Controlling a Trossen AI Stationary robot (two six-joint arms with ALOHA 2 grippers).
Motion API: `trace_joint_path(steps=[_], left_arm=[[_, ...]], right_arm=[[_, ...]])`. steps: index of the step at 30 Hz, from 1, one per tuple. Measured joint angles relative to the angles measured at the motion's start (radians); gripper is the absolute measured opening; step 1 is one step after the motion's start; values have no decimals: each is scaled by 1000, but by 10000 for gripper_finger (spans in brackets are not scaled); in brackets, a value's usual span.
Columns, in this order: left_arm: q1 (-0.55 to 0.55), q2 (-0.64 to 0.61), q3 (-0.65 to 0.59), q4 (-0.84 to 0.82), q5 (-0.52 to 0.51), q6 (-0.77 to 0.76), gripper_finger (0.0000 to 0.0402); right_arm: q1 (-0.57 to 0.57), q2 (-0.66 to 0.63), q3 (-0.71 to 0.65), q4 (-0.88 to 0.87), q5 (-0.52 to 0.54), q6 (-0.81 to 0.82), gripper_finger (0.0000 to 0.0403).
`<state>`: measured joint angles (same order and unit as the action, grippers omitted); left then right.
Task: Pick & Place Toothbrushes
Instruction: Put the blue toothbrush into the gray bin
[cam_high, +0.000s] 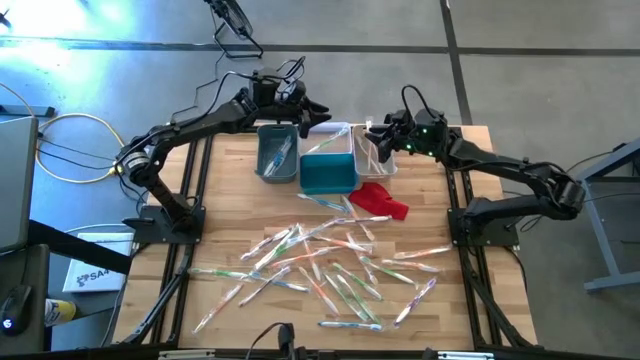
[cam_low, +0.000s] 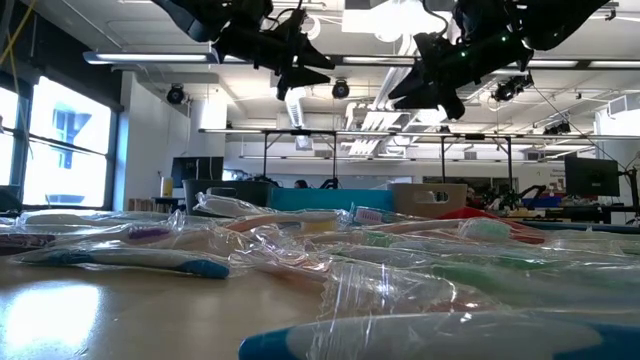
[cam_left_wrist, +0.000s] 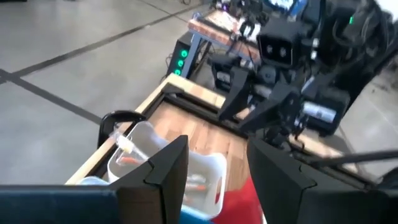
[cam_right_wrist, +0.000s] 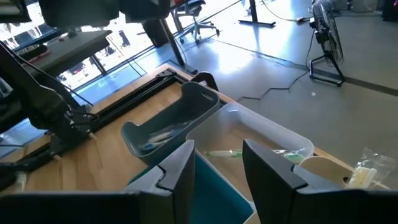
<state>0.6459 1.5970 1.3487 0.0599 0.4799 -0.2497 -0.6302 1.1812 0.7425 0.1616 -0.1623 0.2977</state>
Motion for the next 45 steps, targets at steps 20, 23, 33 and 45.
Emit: trace_joint_path(steps=[20, 23, 33, 45], left_arm=[[-80, -156, -1, -495, -113, 203, 81], [-125, -157, 0, -535, -161, 220, 75], [-221, -156, 0, -519, -218, 136, 72], [-362, -145, 0, -573, -292, -32, 72]], right_arm=[[-1, 0, 0, 4, 23, -92, 128], [-4, 0, 0, 13, 72, -113, 128], [-97, -40, 0, 29, -33, -93, 128], [-209, -172, 1, 30, -133, -93, 128]])
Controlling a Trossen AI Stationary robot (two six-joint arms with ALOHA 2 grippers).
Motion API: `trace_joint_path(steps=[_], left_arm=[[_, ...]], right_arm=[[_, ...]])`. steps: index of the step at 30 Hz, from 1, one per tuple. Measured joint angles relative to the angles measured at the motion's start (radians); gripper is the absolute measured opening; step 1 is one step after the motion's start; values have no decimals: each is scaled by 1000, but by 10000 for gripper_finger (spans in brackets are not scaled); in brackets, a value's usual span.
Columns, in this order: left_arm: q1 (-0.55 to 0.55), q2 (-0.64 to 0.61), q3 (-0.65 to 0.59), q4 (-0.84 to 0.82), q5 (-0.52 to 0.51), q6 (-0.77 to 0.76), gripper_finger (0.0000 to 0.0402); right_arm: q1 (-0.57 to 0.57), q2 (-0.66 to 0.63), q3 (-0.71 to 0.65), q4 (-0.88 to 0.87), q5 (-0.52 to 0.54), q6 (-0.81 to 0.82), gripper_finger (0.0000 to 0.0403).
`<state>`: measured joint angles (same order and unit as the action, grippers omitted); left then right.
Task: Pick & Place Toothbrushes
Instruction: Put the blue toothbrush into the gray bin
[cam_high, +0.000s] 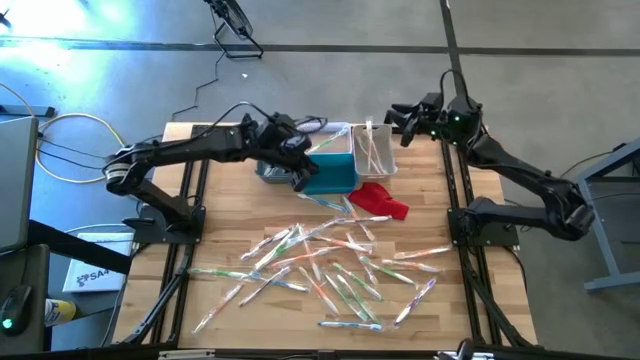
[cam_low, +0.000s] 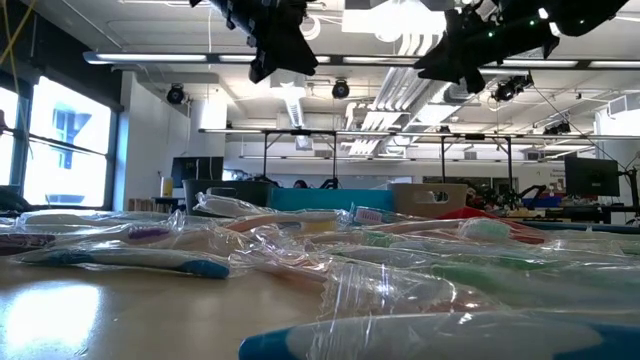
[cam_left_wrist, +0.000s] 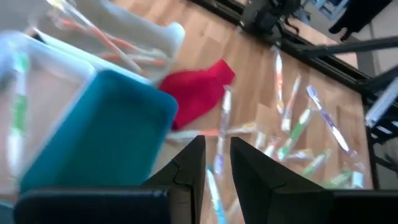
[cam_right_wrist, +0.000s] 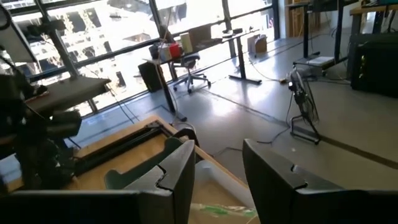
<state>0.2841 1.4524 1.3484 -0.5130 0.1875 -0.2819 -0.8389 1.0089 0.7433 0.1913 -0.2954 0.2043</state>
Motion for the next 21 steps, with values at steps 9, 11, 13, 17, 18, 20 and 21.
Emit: trace_joint_path(steps=[9, 11, 13, 17, 18, 20, 21], left_arm=[[-130, 11, 0, 15, -127, -161, 72], [-156, 17, 1, 11, -153, -202, 72], [-177, 19, -1, 3, -158, -223, 72], [-215, 37, 1, -8, -160, -247, 72], [-225, 44, 0, -21, -160, -251, 72], [-245, 60, 0, -30, -160, -248, 72], [-253, 68, 0, -47, -161, -245, 72]], right_arm=[[-15, -5, 0, -18, 0, 0, 128], [-15, -5, 0, -29, 0, 0, 128], [-15, -5, 0, -35, 2, -6, 128], [-15, -5, 0, -38, 30, -66, 128], [-15, -5, 0, -38, 35, -77, 128], [-15, -5, 0, -38, 35, -92, 128], [-15, -5, 0, -38, 33, -99, 128]])
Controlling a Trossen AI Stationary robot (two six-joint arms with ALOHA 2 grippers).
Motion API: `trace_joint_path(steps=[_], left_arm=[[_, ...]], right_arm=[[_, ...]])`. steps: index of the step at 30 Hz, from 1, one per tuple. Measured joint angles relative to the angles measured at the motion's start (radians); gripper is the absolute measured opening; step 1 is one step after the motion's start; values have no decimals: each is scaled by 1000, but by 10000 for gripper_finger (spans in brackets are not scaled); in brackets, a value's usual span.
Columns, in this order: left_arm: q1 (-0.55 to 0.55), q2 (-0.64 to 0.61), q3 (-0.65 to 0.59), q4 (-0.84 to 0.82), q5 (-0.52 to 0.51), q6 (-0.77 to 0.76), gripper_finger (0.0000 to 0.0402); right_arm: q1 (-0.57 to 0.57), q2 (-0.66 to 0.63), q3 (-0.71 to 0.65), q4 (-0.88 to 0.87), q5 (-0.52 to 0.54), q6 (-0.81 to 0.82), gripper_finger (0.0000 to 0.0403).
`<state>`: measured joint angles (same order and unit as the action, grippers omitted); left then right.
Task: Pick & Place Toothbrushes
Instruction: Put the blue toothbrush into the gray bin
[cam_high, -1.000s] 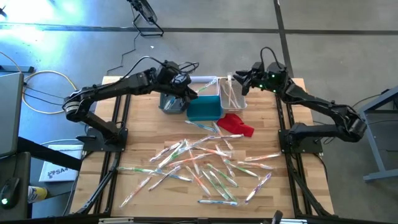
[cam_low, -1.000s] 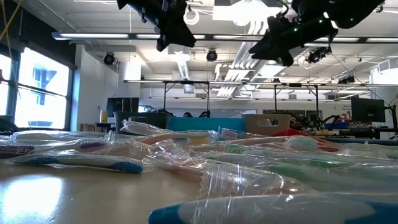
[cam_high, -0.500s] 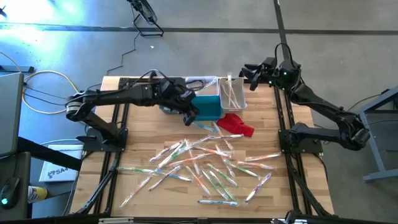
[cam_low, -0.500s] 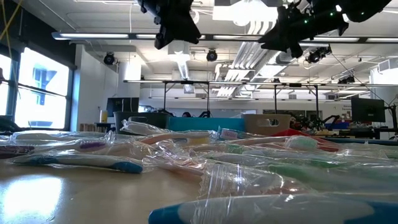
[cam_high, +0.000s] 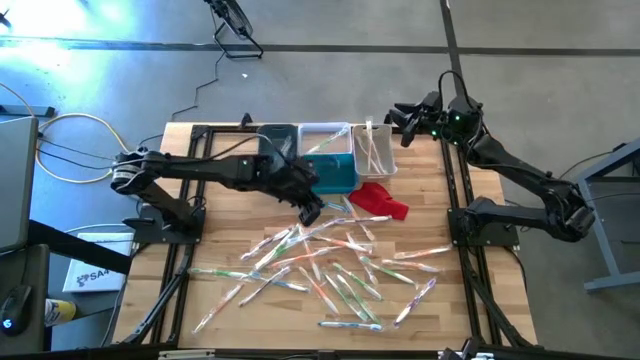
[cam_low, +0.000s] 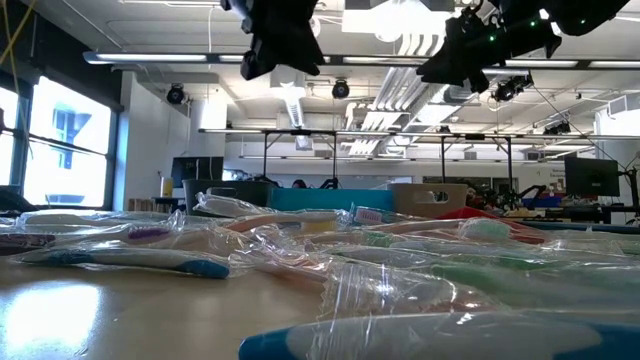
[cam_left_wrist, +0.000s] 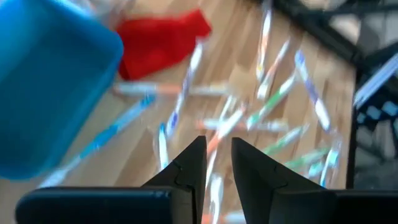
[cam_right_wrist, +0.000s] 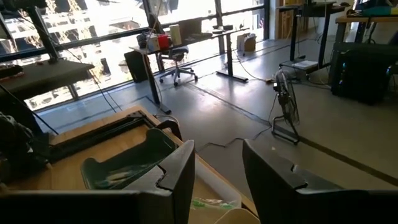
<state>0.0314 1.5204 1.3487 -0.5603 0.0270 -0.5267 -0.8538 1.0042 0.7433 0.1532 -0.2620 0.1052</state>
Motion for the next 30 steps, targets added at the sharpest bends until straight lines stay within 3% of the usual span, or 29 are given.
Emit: trace_joint_path(steps=[9, 16, 21, 26, 30], left_arm=[[-19, 99, 0, -26, 5, -99, 72], [-19, 178, 0, -67, 26, -86, 74], [-19, 238, 0, -74, 98, -51, 107], [-21, 276, 0, -64, 120, 7, 152], [-19, 280, 0, -63, 123, 0, 165]], right_arm=[[0, 0, 0, -11, -2, -5, 128], [0, 0, 0, -32, -1, -5, 128], [0, 0, 0, -45, -2, -5, 128], [0, 0, 0, -73, -1, -2, 128], [0, 1, 0, -107, -1, 2, 128]])
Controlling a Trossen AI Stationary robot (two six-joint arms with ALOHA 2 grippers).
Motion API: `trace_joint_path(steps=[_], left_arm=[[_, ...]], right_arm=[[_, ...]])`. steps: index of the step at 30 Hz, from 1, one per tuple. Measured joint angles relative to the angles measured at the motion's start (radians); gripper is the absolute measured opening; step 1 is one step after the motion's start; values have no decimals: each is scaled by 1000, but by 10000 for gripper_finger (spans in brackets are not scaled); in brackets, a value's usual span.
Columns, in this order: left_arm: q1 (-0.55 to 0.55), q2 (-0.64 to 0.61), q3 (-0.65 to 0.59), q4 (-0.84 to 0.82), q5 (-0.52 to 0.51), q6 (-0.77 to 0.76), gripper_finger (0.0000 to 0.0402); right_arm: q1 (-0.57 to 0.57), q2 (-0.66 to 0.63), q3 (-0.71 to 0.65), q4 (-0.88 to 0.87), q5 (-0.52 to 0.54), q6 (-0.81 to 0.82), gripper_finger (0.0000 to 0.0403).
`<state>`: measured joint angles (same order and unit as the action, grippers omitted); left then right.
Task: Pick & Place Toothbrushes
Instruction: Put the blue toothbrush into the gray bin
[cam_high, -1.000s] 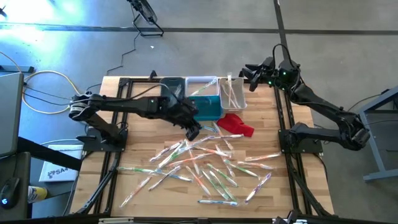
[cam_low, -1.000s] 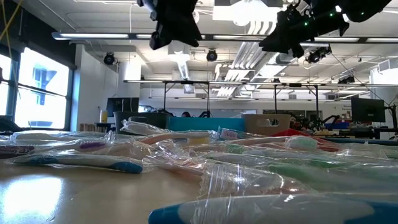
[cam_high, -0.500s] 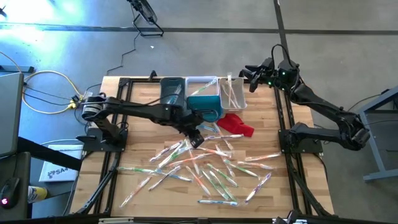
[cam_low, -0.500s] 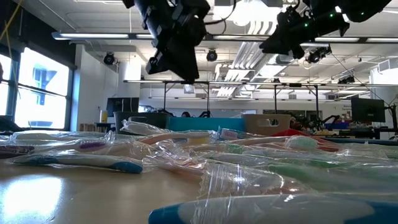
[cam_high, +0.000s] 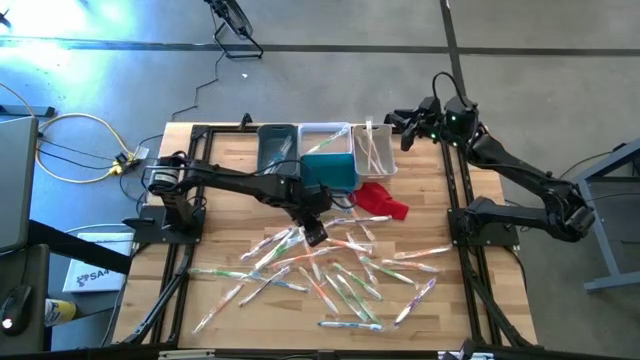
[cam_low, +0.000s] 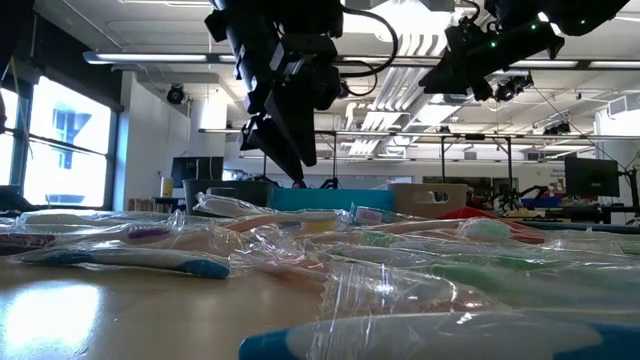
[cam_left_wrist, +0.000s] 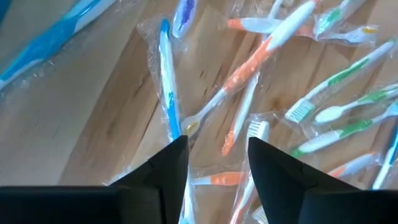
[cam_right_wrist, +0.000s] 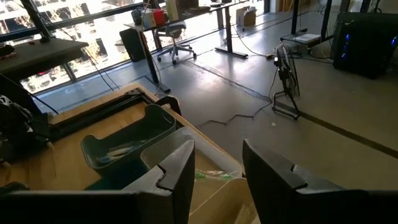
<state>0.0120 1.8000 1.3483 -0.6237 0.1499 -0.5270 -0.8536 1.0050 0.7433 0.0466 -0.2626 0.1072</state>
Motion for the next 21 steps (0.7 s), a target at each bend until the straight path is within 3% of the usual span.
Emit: trace_joint_path(steps=[10, 21], left_arm=[[0, 4, 0, -9, -31, -1, 167], [1, 87, 0, 31, -48, -54, 154]], right_arm=[[0, 0, 0, -50, 1, -7, 128], [0, 0, 0, -53, 1, -7, 128]])
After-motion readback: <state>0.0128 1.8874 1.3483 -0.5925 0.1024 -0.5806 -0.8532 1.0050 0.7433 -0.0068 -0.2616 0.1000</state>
